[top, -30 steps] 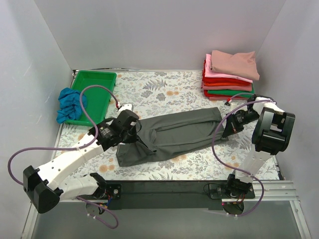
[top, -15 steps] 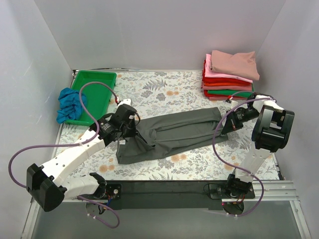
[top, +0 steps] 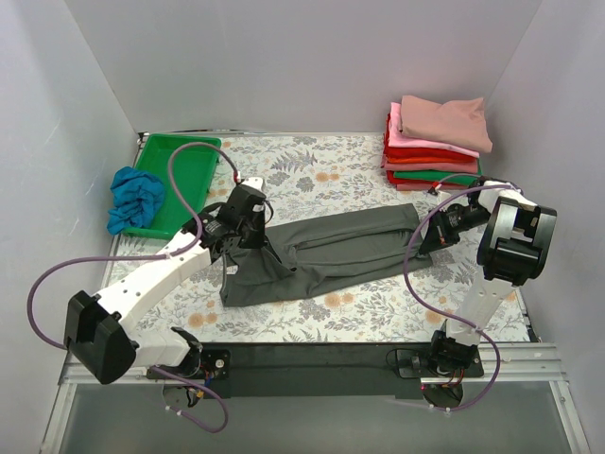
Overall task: Fold and stack the t-shirts
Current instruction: Fold the tshirt
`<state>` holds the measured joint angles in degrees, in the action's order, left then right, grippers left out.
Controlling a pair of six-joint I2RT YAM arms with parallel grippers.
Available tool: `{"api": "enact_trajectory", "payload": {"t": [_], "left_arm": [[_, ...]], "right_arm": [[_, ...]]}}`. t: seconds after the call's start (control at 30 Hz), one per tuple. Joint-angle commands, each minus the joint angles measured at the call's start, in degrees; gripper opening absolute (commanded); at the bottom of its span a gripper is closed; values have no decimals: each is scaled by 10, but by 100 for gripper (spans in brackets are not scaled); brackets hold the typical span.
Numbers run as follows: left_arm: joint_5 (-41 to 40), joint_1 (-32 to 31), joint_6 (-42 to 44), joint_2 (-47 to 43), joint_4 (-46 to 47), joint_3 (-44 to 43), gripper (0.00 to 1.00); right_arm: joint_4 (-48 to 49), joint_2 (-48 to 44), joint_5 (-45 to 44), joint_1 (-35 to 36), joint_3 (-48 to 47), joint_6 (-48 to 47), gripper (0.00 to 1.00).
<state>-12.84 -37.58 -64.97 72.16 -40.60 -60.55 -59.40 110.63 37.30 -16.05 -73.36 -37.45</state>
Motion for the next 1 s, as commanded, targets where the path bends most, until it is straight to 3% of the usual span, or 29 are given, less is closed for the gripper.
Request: {"api": "enact_trajectory", "payload": {"t": [0.0, 0.5, 0.53, 0.63, 0.67, 0.83, 0.97], "left_arm": [[4, 9, 42, 17, 34, -25, 0], [21, 68, 77, 83, 75, -33, 0], [21, 72, 77, 92, 76, -33, 0], [26, 87, 76, 114, 88, -31, 0], [30, 91, 76, 119, 96, -29, 0], [47, 110, 78, 155, 106, -38, 0], [50, 115, 78, 175, 111, -45, 0]], "right_arm": [[9, -4, 7, 0, -13, 5, 1], [28, -7, 12, -6, -18, 26, 1], [29, -6, 24, -6, -20, 34, 5], [35, -4, 65, -8, -27, 50, 39], [36, -7, 79, -11, -31, 54, 43], [46, -18, 146, -33, -38, 67, 47], [47, -39, 110, -35, -26, 34, 47]]}}
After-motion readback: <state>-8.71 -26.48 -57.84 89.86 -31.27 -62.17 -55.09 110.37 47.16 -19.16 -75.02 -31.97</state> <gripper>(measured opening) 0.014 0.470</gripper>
